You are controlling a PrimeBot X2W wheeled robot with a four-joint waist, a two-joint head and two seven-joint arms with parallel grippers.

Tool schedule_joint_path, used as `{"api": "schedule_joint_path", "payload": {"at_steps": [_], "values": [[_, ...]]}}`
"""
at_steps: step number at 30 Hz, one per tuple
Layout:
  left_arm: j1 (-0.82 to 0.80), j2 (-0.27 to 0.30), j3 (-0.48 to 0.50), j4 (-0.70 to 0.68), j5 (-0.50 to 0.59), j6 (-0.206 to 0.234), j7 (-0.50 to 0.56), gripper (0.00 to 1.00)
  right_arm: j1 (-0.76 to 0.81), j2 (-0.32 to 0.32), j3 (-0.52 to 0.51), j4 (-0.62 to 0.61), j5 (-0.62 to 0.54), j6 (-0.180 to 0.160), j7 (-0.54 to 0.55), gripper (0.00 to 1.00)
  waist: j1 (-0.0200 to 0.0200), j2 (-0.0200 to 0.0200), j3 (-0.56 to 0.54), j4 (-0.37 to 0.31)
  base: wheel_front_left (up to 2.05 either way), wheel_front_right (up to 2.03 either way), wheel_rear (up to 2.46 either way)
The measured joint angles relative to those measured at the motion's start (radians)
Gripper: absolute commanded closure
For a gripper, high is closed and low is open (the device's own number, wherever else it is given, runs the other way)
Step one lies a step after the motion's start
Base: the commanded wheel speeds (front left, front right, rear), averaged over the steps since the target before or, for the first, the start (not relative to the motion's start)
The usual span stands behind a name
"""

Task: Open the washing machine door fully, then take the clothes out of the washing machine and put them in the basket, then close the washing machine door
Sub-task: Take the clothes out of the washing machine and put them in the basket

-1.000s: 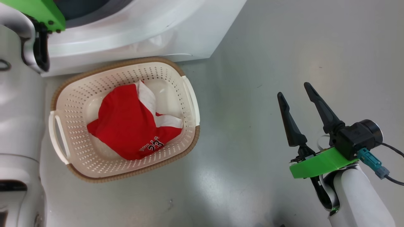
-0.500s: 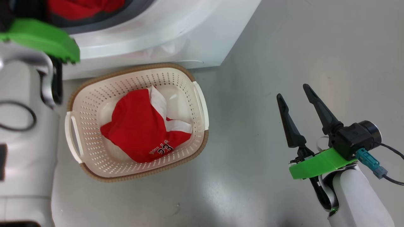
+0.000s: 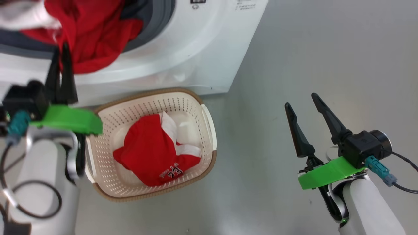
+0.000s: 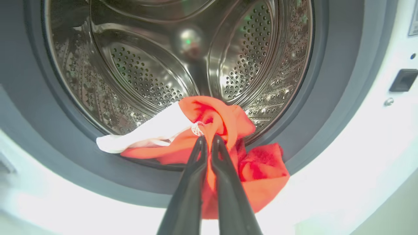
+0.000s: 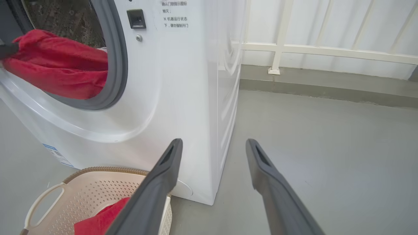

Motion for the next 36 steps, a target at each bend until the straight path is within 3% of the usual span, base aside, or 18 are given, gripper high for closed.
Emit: {"api": "schedule_joint_path", "payload": {"at_steps": [8, 36], "values": [[0.143, -0.011, 0.001, -0.104, -0.012, 0.014, 0.003, 1.00, 0.022, 0.000, 0.002, 0.010, 0.008, 0.000, 0.000, 0.00, 0.0000, 0.0000, -0.076, 0.001, 0.00, 0.00, 0.00], [0.528, -0.015, -0.033, -0.518, -0.048, 0.080, 0.172, 1.00, 0.082, 0.000, 0.003, 0.037, 0.043, 0.000, 0.000, 0.00, 0.0000, 0.0000, -0.273, 0.011, 0.00, 0.00, 0.00]]}}
